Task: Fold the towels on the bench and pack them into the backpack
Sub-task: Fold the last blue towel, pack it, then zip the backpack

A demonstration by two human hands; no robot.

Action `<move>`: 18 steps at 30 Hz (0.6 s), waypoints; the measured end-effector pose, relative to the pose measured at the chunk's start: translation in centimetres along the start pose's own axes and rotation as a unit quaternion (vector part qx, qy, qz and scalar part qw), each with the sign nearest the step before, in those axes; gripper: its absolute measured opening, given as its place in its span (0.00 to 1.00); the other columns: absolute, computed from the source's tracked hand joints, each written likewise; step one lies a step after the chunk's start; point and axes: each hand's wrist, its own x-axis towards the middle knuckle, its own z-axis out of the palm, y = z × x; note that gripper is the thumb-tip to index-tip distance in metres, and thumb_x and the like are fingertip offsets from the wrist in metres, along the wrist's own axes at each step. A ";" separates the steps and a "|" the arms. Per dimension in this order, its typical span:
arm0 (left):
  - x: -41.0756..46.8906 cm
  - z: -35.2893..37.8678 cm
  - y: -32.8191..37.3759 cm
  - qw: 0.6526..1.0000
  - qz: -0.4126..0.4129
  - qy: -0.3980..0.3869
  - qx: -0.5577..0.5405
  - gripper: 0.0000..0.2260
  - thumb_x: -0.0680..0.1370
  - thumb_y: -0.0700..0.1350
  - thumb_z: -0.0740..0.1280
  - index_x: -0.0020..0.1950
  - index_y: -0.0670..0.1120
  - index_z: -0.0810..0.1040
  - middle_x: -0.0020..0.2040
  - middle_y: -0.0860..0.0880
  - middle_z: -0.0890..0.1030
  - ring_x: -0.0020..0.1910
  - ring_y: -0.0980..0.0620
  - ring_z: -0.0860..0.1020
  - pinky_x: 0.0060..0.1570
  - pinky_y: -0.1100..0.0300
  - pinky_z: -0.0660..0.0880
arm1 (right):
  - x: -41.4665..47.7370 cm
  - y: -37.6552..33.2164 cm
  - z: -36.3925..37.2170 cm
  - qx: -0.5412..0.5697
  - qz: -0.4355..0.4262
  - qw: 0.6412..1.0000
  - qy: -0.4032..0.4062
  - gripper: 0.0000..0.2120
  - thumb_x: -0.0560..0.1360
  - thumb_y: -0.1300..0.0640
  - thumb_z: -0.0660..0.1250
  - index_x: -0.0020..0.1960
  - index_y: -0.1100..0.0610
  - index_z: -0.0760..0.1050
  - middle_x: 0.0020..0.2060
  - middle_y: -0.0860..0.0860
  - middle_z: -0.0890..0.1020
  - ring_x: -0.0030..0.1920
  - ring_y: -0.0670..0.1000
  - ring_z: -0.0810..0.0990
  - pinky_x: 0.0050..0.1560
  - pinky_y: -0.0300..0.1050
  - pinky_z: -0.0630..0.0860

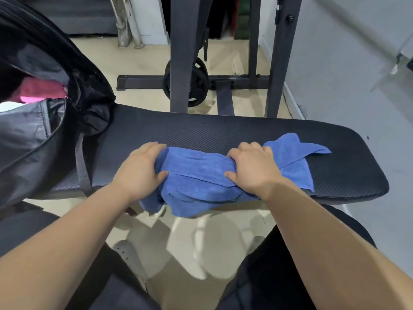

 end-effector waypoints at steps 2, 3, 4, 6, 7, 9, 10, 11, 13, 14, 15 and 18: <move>-0.2 0.2 -0.4 1.000 -0.011 -0.003 -0.023 0.36 0.73 0.45 0.76 0.78 0.46 0.66 0.75 0.45 0.70 0.74 0.42 0.68 0.70 0.44 0.68 | -0.2 -0.5 0.0 0.006 0.005 1.000 -0.005 0.14 0.78 0.41 0.65 0.59 0.47 0.72 0.50 0.47 0.79 0.55 0.54 0.71 0.52 0.51 0.62; -0.2 0.3 -0.5 1.000 -0.016 -0.001 -0.019 0.36 0.72 0.44 0.75 0.78 0.47 0.65 0.72 0.46 0.73 0.71 0.41 0.70 0.68 0.42 0.70 | -0.4 -0.7 -0.1 0.013 0.010 1.000 -0.014 0.11 0.78 0.42 0.64 0.56 0.47 0.71 0.47 0.46 0.79 0.54 0.54 0.71 0.51 0.51 0.62; -0.3 0.4 -0.6 1.000 -0.018 0.002 -0.010 0.35 0.72 0.44 0.74 0.77 0.48 0.67 0.67 0.47 0.76 0.66 0.40 0.73 0.64 0.42 0.72 | -0.5 -0.9 -0.3 0.011 0.012 1.000 -0.022 0.08 0.78 0.44 0.63 0.52 0.47 0.71 0.45 0.46 0.79 0.52 0.53 0.71 0.50 0.50 0.62; -0.5 0.4 -0.6 1.000 -0.012 0.007 -0.010 0.27 0.71 0.42 0.71 0.71 0.49 0.74 0.56 0.49 0.80 0.57 0.40 0.75 0.57 0.43 0.75 | -0.7 -1.2 -0.5 -0.014 -0.014 1.000 -0.021 0.05 0.77 0.47 0.63 0.47 0.47 0.69 0.43 0.45 0.74 0.50 0.52 0.68 0.52 0.50 0.64; -0.6 0.5 -0.4 1.000 -0.009 0.012 -0.020 0.22 0.70 0.41 0.70 0.64 0.50 0.79 0.51 0.51 0.80 0.54 0.41 0.76 0.54 0.45 0.75 | -0.7 -1.5 -0.5 -0.025 -0.039 0.999 -0.019 0.05 0.76 0.49 0.63 0.45 0.48 0.68 0.41 0.45 0.71 0.48 0.52 0.67 0.55 0.50 0.65; -0.9 0.4 0.3 0.999 -0.012 0.015 -0.048 0.10 0.70 0.38 0.68 0.47 0.50 0.81 0.43 0.53 0.77 0.48 0.44 0.75 0.48 0.50 0.74 | -0.9 -2.4 -0.7 -0.017 -0.091 0.996 -0.016 0.07 0.73 0.53 0.63 0.41 0.49 0.64 0.35 0.44 0.66 0.43 0.52 0.67 0.59 0.51 0.67; -0.9 0.3 0.7 0.997 -0.018 0.019 -0.070 0.07 0.70 0.37 0.67 0.41 0.49 0.78 0.40 0.53 0.76 0.45 0.46 0.75 0.43 0.52 0.73 | -1.0 -2.9 -0.9 0.009 -0.101 0.995 -0.010 0.09 0.73 0.56 0.63 0.39 0.50 0.62 0.33 0.45 0.65 0.40 0.54 0.68 0.57 0.52 0.70; -0.9 0.0 1.2 0.994 -0.027 0.025 -0.101 0.06 0.71 0.36 0.66 0.38 0.47 0.75 0.38 0.52 0.76 0.41 0.48 0.74 0.40 0.54 0.72 | -1.2 -3.4 -1.1 0.053 -0.094 0.994 0.000 0.10 0.73 0.57 0.63 0.39 0.50 0.61 0.32 0.45 0.66 0.38 0.55 0.69 0.52 0.53 0.72; -0.9 -0.8 2.1 0.981 -0.046 0.033 -0.184 0.06 0.71 0.35 0.64 0.38 0.45 0.72 0.34 0.51 0.76 0.35 0.51 0.71 0.35 0.58 0.68 | -1.6 -4.0 -1.1 0.160 -0.058 0.985 0.012 0.10 0.73 0.57 0.64 0.41 0.50 0.62 0.32 0.48 0.71 0.37 0.56 0.72 0.41 0.54 0.72; -1.0 -1.4 2.5 0.972 -0.051 0.024 -0.227 0.05 0.71 0.35 0.64 0.38 0.44 0.72 0.33 0.52 0.75 0.34 0.52 0.70 0.34 0.58 0.67 | -1.8 -4.1 -1.2 0.212 -0.044 0.976 0.005 0.10 0.73 0.57 0.65 0.45 0.48 0.63 0.33 0.47 0.73 0.37 0.54 0.73 0.39 0.54 0.72; -1.1 -1.8 2.9 0.961 -0.049 0.005 -0.271 0.05 0.70 0.36 0.64 0.38 0.44 0.72 0.32 0.53 0.74 0.33 0.53 0.69 0.34 0.57 0.66 | -2.1 -4.3 -1.4 0.266 -0.038 0.963 -0.011 0.13 0.72 0.56 0.67 0.50 0.46 0.66 0.34 0.46 0.74 0.37 0.51 0.75 0.39 0.53 0.73; -1.7 -2.9 3.5 0.925 -0.028 -0.080 -0.371 0.04 0.66 0.41 0.64 0.39 0.41 0.75 0.33 0.51 0.74 0.33 0.53 0.70 0.38 0.56 0.67 | -2.7 -4.6 -1.7 0.384 -0.037 0.921 -0.054 0.26 0.68 0.48 0.74 0.64 0.42 0.71 0.39 0.43 0.78 0.40 0.44 0.77 0.45 0.46 0.77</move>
